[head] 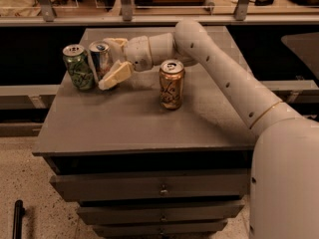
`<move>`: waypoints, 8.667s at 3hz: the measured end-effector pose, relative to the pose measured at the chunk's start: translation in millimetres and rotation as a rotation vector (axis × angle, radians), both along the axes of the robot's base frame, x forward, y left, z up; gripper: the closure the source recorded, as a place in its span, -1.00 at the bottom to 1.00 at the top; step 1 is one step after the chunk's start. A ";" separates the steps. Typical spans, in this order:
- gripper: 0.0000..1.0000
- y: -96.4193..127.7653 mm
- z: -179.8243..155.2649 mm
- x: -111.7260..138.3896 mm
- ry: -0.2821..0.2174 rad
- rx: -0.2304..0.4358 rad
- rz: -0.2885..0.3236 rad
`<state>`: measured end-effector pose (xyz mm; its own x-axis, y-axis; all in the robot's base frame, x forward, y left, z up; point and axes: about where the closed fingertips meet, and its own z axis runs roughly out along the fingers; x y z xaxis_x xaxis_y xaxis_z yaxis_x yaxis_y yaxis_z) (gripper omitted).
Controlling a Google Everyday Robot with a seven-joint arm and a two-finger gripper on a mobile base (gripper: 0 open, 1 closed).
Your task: Knock redbull can over
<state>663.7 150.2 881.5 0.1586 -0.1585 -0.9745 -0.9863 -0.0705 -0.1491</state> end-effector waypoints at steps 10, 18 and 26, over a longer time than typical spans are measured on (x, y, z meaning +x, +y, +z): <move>1.00 -13.5 82.0 6.5 -0.053 -0.198 -0.154; 1.00 -155.9 58.8 37.4 0.142 -0.913 -0.497; -0.30 -83.5 -20.7 -7.0 -0.236 -1.083 0.145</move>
Offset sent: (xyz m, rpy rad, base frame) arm -0.0009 0.0024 -0.0002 0.0002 0.0006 0.0041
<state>656.7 66.8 860.8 0.4076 -0.8703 -0.2763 -0.9131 -0.3890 -0.1218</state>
